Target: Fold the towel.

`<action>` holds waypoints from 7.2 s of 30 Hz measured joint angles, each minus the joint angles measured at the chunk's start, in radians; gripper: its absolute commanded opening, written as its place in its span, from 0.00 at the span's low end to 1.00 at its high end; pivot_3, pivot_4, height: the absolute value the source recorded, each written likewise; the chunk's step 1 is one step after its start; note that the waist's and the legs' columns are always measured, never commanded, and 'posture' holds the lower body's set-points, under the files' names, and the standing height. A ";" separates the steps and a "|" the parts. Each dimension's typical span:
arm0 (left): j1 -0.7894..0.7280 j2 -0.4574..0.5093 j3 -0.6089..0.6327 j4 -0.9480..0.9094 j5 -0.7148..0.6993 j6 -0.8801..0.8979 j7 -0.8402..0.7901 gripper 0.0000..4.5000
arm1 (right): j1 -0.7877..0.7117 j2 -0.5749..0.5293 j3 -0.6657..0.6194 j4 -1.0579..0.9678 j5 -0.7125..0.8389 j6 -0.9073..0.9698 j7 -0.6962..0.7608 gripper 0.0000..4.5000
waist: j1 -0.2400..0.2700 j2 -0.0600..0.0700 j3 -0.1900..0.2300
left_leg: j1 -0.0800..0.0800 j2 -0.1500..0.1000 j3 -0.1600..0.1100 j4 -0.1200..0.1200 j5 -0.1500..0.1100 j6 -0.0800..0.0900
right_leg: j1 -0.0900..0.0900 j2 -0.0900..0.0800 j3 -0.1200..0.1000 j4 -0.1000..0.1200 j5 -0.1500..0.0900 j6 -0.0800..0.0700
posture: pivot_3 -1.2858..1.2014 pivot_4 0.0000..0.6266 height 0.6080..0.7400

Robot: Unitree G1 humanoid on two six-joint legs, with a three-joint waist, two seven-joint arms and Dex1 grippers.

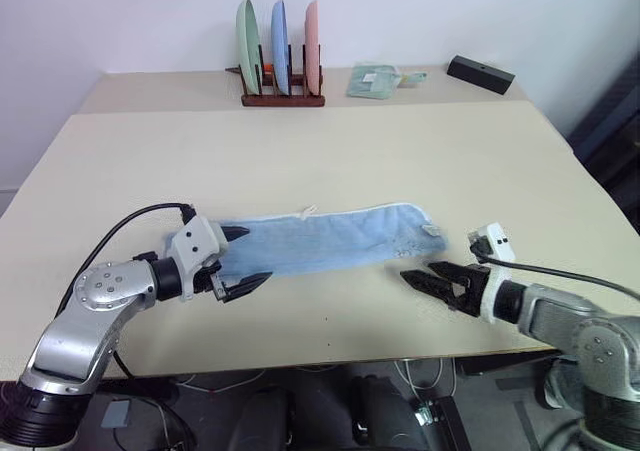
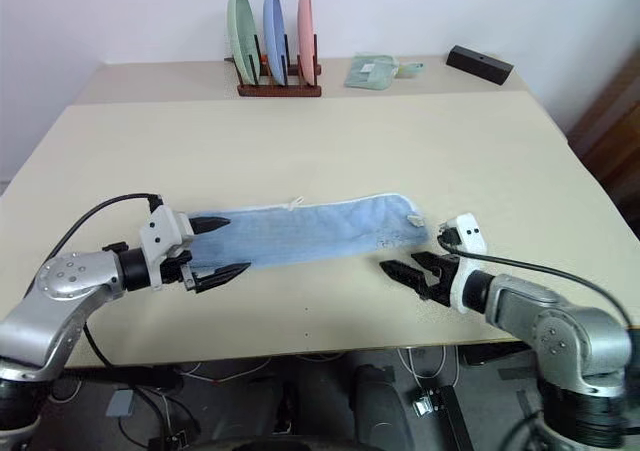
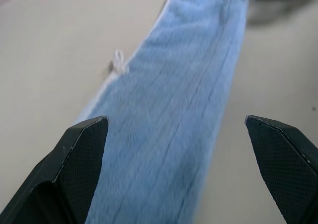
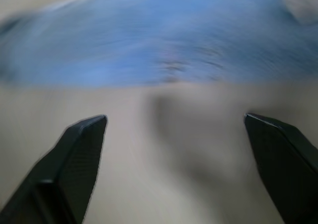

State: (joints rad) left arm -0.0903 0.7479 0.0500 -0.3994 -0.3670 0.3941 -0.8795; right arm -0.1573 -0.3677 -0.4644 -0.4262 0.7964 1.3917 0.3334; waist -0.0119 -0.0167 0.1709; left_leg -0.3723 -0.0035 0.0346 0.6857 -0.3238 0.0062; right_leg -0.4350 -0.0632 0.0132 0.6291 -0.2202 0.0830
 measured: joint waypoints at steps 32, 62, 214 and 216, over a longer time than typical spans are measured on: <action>0.030 -0.023 -0.071 0.004 -0.036 -0.011 -0.061 1.00 | -0.463 0.307 -0.524 0.099 -0.234 0.120 -0.473 0.01 | -0.002 0.004 0.001 | -0.002 -0.002 0.000 -0.001 0.000 0.001 | -0.001 0.001 -0.003 -0.002 0.001 0.002 | 0.52 0.24 1.00; -0.009 -0.052 -0.075 0.050 -0.012 -0.032 -0.030 1.00 | -0.355 -0.282 0.828 -0.020 -0.508 -0.572 0.322 0.01 | -0.006 0.002 0.002 | -0.003 0.000 -0.002 -0.003 0.000 0.001 | 0.000 0.001 -0.003 -0.010 0.000 0.003 | 0.52 0.24 1.00; -0.123 -0.150 0.047 0.029 -0.432 0.381 0.422 0.00 | -0.294 -0.089 0.657 0.120 -0.498 -0.774 0.355 0.00 | 0.004 0.001 0.001 | -0.002 -0.003 -0.006 -0.002 0.000 0.001 | 0.006 0.000 -0.009 -0.013 -0.001 -0.002 | 0.52 0.24 1.00; -0.120 -0.189 -0.001 0.059 -0.386 0.353 0.408 0.00 | -0.308 -0.055 0.717 0.134 -0.523 -0.758 0.334 0.00 | 0.005 0.001 0.001 | -0.002 -0.003 -0.006 -0.002 0.000 0.001 | 0.006 -0.001 -0.009 -0.013 -0.001 -0.002 | 0.52 0.24 1.00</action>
State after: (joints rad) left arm -0.2100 0.5593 0.0493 -0.3406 -0.7526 0.7471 -0.4716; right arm -0.4651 -0.4231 0.2530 -0.2922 0.2732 0.6335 0.6673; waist -0.0066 -0.0154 0.1720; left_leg -0.3743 -0.0063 0.0282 0.6841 -0.3241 0.0069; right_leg -0.4290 -0.0643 0.0038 0.6162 -0.2213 0.0814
